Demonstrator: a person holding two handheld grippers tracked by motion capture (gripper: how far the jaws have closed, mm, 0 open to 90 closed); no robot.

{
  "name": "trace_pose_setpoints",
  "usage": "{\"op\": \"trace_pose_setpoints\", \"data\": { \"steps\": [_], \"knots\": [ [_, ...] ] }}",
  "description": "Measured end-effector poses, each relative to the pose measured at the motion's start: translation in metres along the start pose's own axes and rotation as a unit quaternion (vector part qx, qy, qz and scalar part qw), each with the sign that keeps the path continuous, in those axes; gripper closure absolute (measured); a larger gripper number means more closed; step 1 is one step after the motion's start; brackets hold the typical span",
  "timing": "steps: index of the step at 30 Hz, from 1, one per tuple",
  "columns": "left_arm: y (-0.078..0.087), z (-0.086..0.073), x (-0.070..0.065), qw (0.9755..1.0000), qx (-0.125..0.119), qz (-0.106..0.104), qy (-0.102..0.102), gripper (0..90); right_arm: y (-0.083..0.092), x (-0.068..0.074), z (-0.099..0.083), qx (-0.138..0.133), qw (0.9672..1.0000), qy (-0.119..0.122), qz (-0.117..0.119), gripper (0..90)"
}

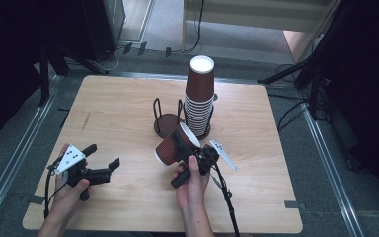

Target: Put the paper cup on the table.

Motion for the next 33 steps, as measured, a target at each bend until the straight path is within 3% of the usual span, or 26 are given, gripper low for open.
{"op": "trace_pose_setpoints", "data": {
  "steps": [5,7,13,16,19,21,24,26,30,32,33],
  "knots": [
    [0.003,-0.009,0.01,0.9999,0.007,0.014,0.002,0.0,0.006,-0.002,0.007,-0.009,0.9992,0.039,-0.005,9.3],
    [0.005,-0.013,0.014,0.9997,0.002,0.024,-0.007,0.0,0.008,-0.004,0.01,-0.013,0.9985,0.054,-0.007,9.3],
    [0.011,-0.021,0.028,0.9992,0.004,0.04,0.001,0.0,0.014,-0.013,0.023,-0.021,0.9921,0.121,-0.026,9.3],
    [0.014,-0.025,0.032,0.999,0.009,0.043,-0.002,0.0,0.019,-0.016,0.031,-0.024,0.9855,0.164,-0.039,9.2],
    [0.017,-0.028,0.035,0.9989,0.01,0.046,-0.001,0.0,0.023,-0.021,0.038,-0.025,0.9799,0.191,-0.053,9.2],
    [0.018,-0.029,0.036,0.9987,0.012,0.049,-0.002,0.0,0.026,-0.025,0.043,-0.025,0.9735,0.219,-0.063,9.2],
    [0.016,-0.03,0.041,0.9979,0.014,0.063,0.007,0.0,0.03,-0.032,0.05,-0.029,0.9682,0.237,-0.075,9.1],
    [0.018,-0.029,0.044,0.9977,0.011,0.066,0.015,0.0,0.034,-0.037,0.056,-0.03,0.9612,0.259,-0.089,9.0],
    [0.022,-0.031,0.052,0.9971,0.013,0.072,0.019,0.0,0.039,-0.047,0.066,-0.034,0.9545,0.277,-0.106,9.0],
    [0.025,-0.034,0.055,0.9969,0.016,0.076,0.017,0.0,0.041,-0.053,0.07,-0.033,0.949,0.29,-0.119,9.0],
    [0.026,-0.034,0.056,0.9968,0.016,0.076,0.019,0.0,0.042,-0.055,0.073,-0.034,0.9447,0.301,-0.125,9.0]
  ]
}}
Point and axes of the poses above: each handheld gripper's, and its own axes: y roughly backward along the jaws, z roughly out of its top, x roughly to its left, the point moved 7 cm from there along -y, roughly forward along the jaws, and after that the axes turned 13 degrees about z, right-handed, at the moved point
